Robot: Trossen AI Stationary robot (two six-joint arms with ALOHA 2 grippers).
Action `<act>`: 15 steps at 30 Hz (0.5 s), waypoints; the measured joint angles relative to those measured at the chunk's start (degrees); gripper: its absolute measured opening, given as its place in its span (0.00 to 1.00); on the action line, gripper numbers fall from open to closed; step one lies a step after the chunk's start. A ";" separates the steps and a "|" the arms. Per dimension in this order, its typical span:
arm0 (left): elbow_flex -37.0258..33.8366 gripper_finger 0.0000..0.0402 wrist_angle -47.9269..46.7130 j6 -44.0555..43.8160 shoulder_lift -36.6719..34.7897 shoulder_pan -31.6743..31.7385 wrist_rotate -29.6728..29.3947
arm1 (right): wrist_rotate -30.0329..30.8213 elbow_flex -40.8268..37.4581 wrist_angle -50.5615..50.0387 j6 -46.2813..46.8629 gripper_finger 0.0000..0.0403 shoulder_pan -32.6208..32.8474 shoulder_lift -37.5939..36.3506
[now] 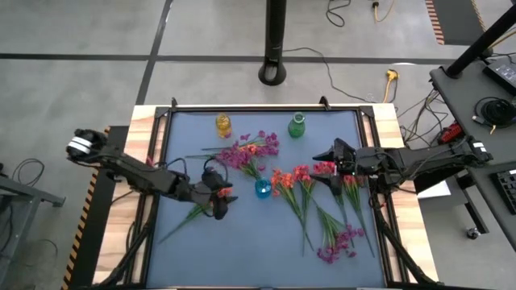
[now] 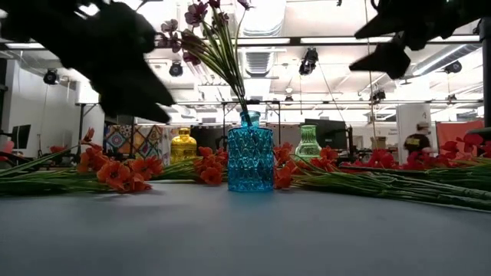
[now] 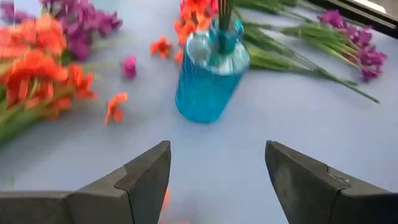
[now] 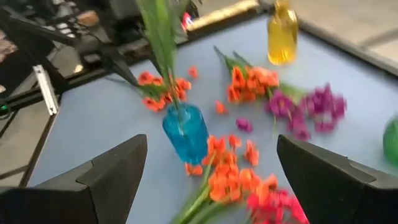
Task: Sort flowers into vase by color
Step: Put the center red flower into the green vase
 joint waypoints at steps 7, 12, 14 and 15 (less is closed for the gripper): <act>0.00 0.61 -14.32 -9.89 -8.25 -2.29 0.03 | 0.24 2.31 -9.11 11.53 0.87 -0.01 6.42; 0.00 0.61 -17.09 -9.60 -11.89 -2.18 -1.05 | 0.23 7.25 -18.79 20.08 0.87 0.03 12.99; 0.00 0.61 -17.10 -7.62 -12.85 -2.19 -2.10 | 0.15 9.75 -22.84 22.95 0.87 0.11 15.54; 0.00 0.61 -17.10 -7.01 -13.24 -2.19 -2.87 | 0.15 11.30 -25.53 24.14 0.87 0.11 17.00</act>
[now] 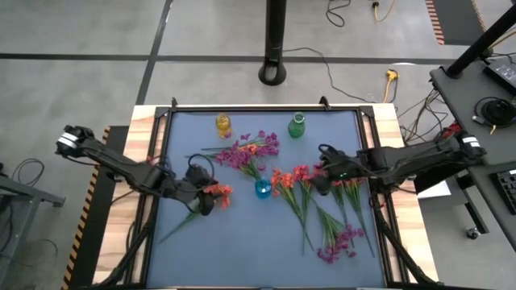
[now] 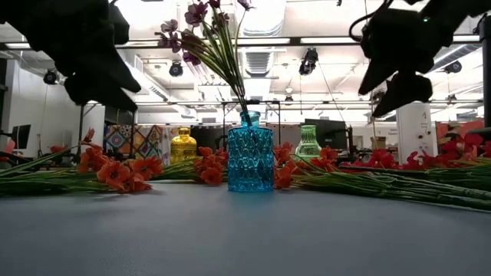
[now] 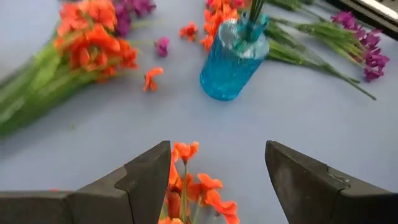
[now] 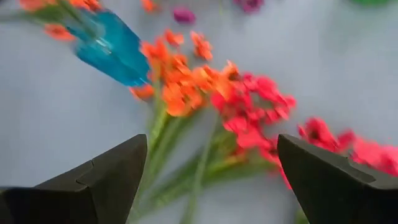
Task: Sort flowers into vase by color
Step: Put the center red flower into the green vase
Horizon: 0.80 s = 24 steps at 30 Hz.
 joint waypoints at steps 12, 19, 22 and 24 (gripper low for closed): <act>0.00 0.61 -0.75 1.78 0.19 0.04 -4.76 | -10.11 11.14 -18.30 5.13 0.87 2.32 10.89; 0.00 0.61 -0.74 1.76 1.25 0.04 -4.71 | -10.97 11.40 -24.54 10.87 0.87 3.80 13.24; 0.00 0.61 -0.76 1.96 1.08 0.04 -4.69 | -12.06 10.31 -24.62 13.57 0.87 3.91 13.20; 0.31 0.61 -1.17 2.03 0.84 0.07 -4.70 | -13.41 9.59 -25.28 16.08 0.87 3.91 13.13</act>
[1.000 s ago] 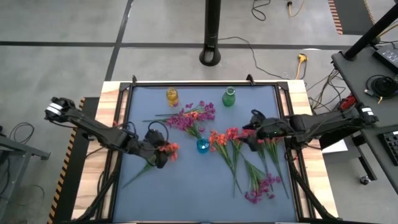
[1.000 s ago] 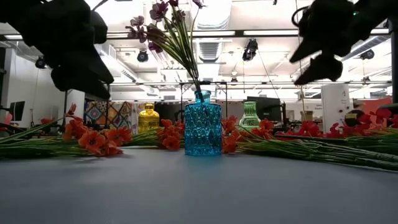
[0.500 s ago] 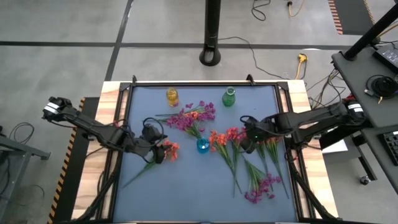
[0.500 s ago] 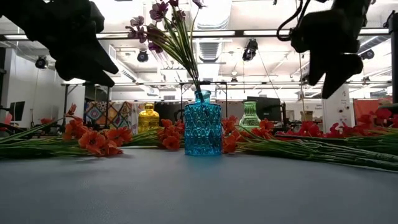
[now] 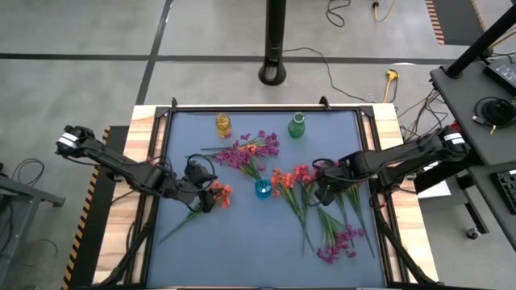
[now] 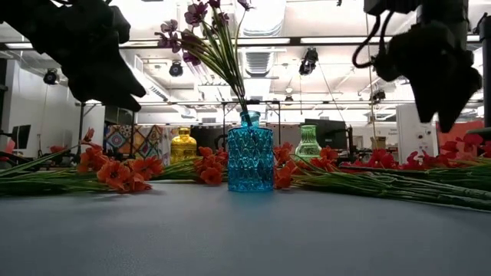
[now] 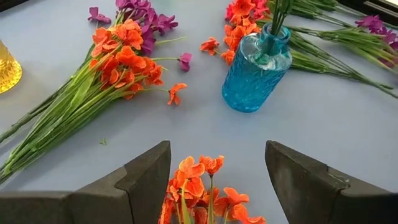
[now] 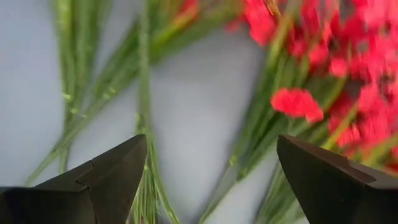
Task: Sort flowers into vase by color
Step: Put the center red flower into the green vase
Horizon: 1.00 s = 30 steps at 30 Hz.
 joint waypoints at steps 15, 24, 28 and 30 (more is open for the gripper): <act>10.97 0.61 -12.85 9.93 0.00 0.02 -0.73 | -3.13 -5.68 -1.72 12.25 0.87 2.73 1.33; 14.46 0.61 -16.51 9.77 0.07 0.02 -2.45 | -9.13 -5.82 1.89 12.69 0.87 2.73 5.70; 14.06 0.61 -17.28 9.84 0.20 0.02 -2.54 | -10.77 -5.87 3.26 12.41 0.87 2.73 8.34; 13.50 0.61 -17.75 10.01 0.22 0.02 -2.52 | -10.76 -5.87 3.17 11.94 0.87 2.73 9.28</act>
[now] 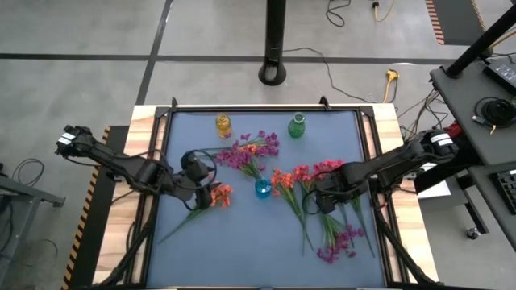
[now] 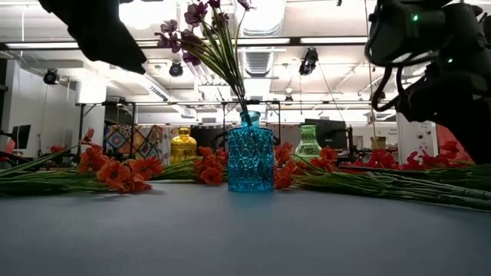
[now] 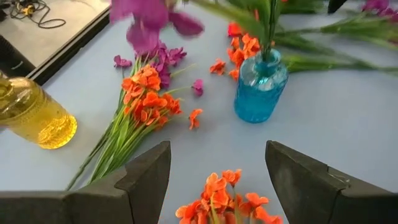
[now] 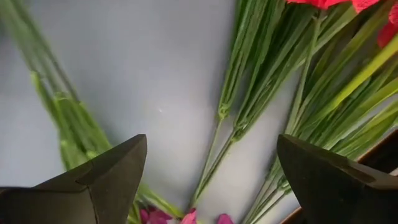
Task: Sort flowers into vase by color
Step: Put the center red flower into the green vase
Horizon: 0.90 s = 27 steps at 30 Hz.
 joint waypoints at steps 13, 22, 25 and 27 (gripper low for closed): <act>0.29 0.61 0.36 0.00 0.02 0.00 -1.50 | 3.66 -1.98 1.39 0.21 0.80 0.00 1.21; 0.26 0.61 0.26 0.04 0.02 0.00 -2.68 | 3.47 -6.67 8.41 1.35 0.66 0.00 0.95; 0.25 0.61 0.26 0.48 0.02 0.00 -3.96 | 3.43 -6.78 9.04 1.67 0.60 0.00 0.83; 0.22 0.61 0.24 0.75 0.02 0.02 -4.88 | 3.89 -6.73 9.31 1.93 0.55 0.02 0.69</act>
